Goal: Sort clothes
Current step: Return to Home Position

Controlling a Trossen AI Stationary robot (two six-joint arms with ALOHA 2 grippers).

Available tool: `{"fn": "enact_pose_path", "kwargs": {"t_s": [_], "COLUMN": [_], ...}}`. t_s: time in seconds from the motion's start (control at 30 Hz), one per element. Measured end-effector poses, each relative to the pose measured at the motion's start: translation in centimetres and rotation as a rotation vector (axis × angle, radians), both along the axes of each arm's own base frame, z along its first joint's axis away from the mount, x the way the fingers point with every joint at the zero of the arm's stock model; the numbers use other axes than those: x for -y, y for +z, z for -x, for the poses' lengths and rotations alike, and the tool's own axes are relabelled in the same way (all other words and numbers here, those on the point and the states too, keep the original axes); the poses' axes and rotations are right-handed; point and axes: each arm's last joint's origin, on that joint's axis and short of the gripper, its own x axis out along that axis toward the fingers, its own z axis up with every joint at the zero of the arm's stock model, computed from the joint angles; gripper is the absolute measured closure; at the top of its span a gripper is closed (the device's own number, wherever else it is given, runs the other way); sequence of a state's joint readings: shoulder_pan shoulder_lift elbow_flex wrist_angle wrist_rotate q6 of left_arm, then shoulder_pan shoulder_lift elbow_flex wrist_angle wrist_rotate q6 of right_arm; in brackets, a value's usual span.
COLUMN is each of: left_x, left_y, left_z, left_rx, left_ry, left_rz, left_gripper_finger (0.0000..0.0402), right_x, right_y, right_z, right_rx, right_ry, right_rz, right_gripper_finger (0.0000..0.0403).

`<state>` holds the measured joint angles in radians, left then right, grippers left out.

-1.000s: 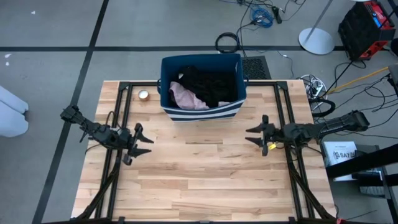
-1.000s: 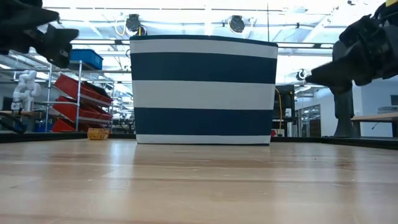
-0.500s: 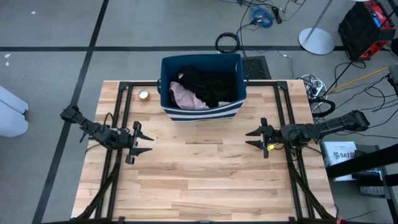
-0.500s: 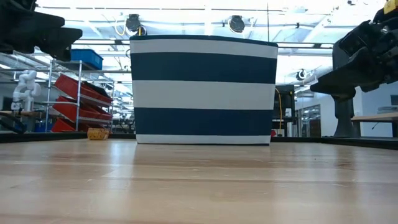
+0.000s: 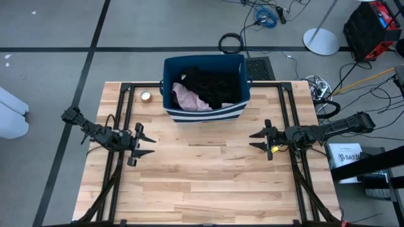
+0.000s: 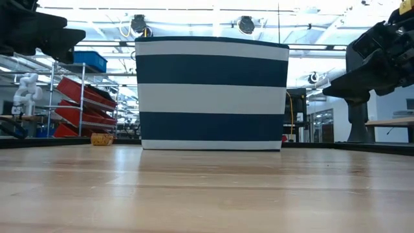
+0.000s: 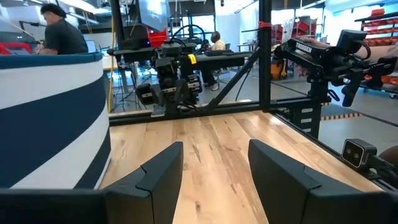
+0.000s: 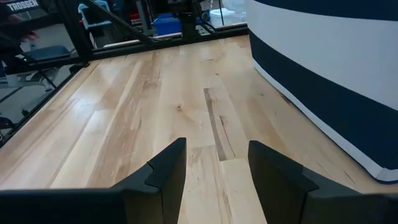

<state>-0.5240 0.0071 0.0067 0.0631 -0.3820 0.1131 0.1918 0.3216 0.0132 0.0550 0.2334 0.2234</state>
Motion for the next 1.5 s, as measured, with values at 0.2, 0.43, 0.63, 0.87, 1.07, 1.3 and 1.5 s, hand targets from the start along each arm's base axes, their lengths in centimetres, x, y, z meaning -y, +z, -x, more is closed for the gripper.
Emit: {"fn": "enact_pose_path", "kwargs": {"t_s": [0.2, 0.43, 0.63, 0.87, 1.07, 1.3, 1.5], "left_x": [0.0, -0.2, -1.3, -3.2, -4.8, -5.1, -5.1], "left_y": [0.0, 0.0, 0.0, 0.0, 0.0, 0.0, 0.0], "left_z": [0.0, -0.1, -0.5, -0.8, -0.7, -0.7, -0.7], "left_rx": [0.001, 0.003, 0.003, 0.003, 0.003, 0.004, 0.003], "left_ry": [-0.001, 0.024, 0.143, 0.343, 0.507, 0.544, 0.544], "left_rz": [0.001, 0.002, 0.002, 0.002, 0.001, 0.001, 0.001], "left_gripper_finger": [0.0210, 0.0210, 0.0210, 0.0210, 0.0210, 0.0210, 0.0210], "right_x": [-0.1, 0.0, 0.1, 0.2, 0.2, 0.2, 0.7], "right_y": [0.6, 1.8, 2.3, 2.9, 2.8, 2.8, 2.8], "right_z": [0.3, 1.0, 1.4, 1.8, 1.8, 1.8, 1.7], "right_rx": [0.064, 0.199, 0.256, 0.324, 0.315, 0.315, 0.316], "right_ry": [0.015, 0.015, 0.015, 0.015, 0.014, 0.011, -0.040], "right_rz": [-0.013, -0.040, -0.052, -0.065, -0.064, -0.063, -0.055], "right_gripper_finger": [0.0243, 0.0243, 0.0243, 0.0243, 0.0243, 0.0243, 0.0243]}}
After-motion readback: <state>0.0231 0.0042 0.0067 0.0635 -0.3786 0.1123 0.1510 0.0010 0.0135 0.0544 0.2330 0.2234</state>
